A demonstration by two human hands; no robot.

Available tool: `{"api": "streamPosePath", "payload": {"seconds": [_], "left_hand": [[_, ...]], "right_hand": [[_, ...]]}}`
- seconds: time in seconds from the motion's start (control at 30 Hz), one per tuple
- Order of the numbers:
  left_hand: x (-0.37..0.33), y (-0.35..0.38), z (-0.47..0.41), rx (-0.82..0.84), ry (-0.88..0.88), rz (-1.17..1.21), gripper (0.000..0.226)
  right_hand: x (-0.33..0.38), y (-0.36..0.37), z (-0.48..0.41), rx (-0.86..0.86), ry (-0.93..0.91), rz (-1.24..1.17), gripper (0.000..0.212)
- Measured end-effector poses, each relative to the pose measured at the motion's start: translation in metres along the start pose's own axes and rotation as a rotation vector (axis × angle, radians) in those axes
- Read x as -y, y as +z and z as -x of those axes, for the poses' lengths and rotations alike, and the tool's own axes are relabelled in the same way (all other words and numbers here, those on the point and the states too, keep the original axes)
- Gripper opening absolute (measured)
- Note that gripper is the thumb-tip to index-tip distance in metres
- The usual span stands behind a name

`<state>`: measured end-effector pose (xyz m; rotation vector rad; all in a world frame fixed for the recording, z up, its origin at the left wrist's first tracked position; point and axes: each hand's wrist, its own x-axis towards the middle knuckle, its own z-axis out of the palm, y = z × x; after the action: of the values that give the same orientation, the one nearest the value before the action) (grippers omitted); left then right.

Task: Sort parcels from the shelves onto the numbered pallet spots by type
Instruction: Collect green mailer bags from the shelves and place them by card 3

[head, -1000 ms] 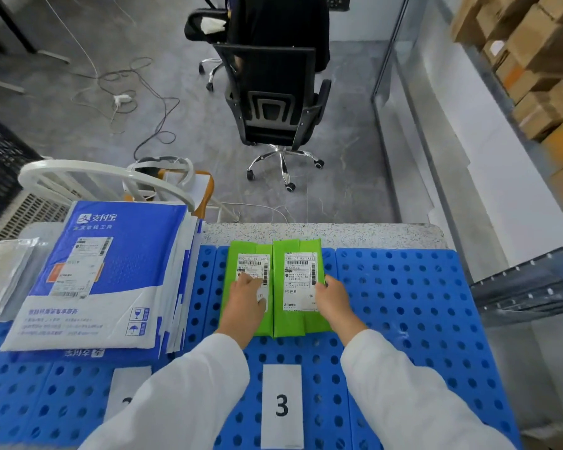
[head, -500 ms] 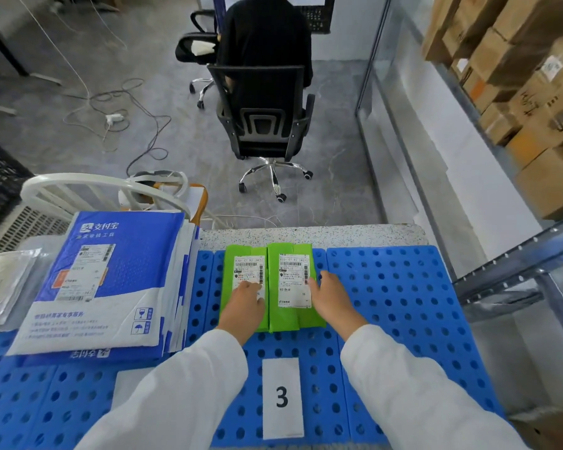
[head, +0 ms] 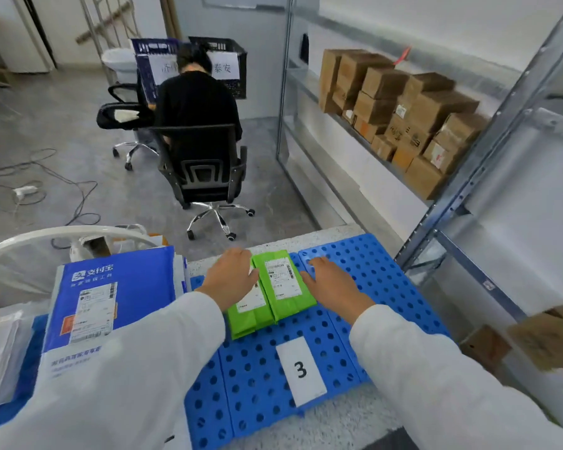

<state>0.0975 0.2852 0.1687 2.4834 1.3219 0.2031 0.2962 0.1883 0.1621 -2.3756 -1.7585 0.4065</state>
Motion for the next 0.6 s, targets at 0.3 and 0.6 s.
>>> {"api": "streamPosePath", "payload": {"seconds": [0.3,0.6], "left_hand": [[-0.085,-0.058,0.038,0.000,0.316,-0.062,0.047],[-0.226,-0.078,0.088,-0.058,0.648,-0.035,0.050]], "right_hand": [[0.015,-0.076,0.097,-0.220,0.077,0.097,0.047],[-0.049,-0.155,0.229,-0.400,0.280,0.130,0.045]]}}
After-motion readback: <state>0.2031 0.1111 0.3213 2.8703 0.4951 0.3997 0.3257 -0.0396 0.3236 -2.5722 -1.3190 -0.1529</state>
